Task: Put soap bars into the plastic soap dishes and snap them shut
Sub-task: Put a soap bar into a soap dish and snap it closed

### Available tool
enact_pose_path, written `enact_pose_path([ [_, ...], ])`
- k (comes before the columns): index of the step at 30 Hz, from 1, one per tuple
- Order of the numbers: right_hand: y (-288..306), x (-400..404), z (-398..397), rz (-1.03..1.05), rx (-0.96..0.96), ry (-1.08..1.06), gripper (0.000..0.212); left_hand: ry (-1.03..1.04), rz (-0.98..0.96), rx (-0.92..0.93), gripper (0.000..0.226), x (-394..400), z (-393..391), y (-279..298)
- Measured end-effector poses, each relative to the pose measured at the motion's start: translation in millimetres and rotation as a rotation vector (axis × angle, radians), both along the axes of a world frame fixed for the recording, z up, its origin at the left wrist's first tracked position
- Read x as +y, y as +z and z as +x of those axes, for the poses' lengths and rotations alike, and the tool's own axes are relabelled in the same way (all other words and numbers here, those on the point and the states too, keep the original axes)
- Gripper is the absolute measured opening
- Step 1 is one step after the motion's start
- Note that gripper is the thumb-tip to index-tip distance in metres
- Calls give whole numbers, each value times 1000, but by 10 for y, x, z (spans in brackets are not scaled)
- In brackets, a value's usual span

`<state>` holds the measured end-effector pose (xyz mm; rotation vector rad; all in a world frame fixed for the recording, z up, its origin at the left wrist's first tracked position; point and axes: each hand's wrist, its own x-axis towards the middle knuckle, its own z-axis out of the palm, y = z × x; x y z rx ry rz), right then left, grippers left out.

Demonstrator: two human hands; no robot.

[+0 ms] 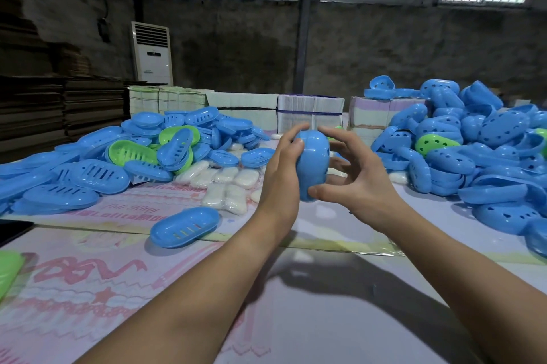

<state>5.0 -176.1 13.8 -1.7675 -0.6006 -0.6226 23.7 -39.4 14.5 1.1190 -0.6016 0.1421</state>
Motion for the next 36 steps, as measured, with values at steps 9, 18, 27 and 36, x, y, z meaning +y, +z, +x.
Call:
enact_pose_path([
  [9,-1,72,-2,-30,-83,-84,76,7,111,-176,14,36,-8,-65],
  [18,4,73,-12,-29,-80,-112,77,147,65,-180,16,11,-4,-84],
  [27,-114,174,80,-83,-138,-388,77,92,118,-17,53,-19,107,-76],
  [36,-54,89,51,-9,33,-266,48,-56,-78,369,36,16,184,-44],
])
